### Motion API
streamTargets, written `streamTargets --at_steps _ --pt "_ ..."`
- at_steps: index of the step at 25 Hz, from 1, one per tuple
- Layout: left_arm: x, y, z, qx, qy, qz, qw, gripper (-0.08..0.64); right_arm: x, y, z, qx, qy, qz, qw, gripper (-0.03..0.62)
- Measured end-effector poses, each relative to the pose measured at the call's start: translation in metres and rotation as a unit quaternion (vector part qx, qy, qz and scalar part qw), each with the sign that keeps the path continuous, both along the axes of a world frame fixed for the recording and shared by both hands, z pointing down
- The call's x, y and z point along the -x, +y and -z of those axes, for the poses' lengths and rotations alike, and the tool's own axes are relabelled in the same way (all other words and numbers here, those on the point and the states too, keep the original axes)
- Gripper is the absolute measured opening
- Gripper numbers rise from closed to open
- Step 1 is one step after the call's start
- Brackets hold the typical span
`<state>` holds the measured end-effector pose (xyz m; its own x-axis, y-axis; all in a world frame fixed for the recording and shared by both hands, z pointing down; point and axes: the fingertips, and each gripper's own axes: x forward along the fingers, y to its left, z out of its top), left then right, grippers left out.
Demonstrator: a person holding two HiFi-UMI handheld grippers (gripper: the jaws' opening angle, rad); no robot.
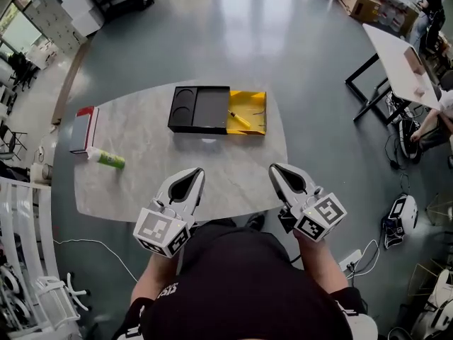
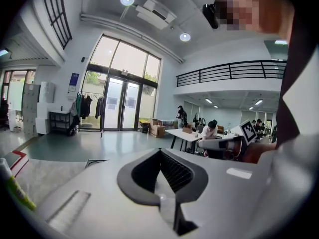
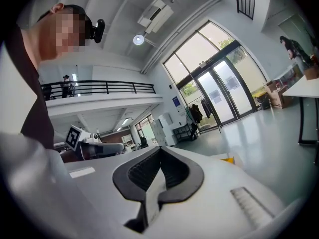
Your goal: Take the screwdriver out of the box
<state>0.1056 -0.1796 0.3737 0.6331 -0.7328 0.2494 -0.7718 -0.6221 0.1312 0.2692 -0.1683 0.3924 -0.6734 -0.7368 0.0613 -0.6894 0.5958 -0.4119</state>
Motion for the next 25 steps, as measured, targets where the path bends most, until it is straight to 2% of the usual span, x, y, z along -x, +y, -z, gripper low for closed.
streamTargets --at_steps 5,8,16,23,25 --pt "0.022 -0.015 -0.010 0.004 0.000 0.007 1.0000 0.002 0.022 -0.015 -0.001 0.005 0.022 0.015 1.000 0.014" --pt "0.036 -0.027 -0.012 0.007 0.009 0.007 0.9999 0.002 0.032 -0.031 -0.004 0.008 0.050 0.005 0.999 0.014" --pt "0.059 -0.063 -0.017 -0.008 0.022 -0.028 0.9993 0.002 0.064 -0.080 -0.019 0.019 0.078 -0.015 0.997 0.015" --pt "0.061 -0.090 -0.027 -0.005 0.022 -0.019 0.9996 0.002 0.072 -0.119 -0.043 0.042 0.092 0.015 0.995 0.016" --pt "0.058 -0.099 -0.033 -0.004 0.020 -0.012 0.9997 0.002 0.074 -0.131 -0.053 0.051 0.101 0.034 0.993 0.036"
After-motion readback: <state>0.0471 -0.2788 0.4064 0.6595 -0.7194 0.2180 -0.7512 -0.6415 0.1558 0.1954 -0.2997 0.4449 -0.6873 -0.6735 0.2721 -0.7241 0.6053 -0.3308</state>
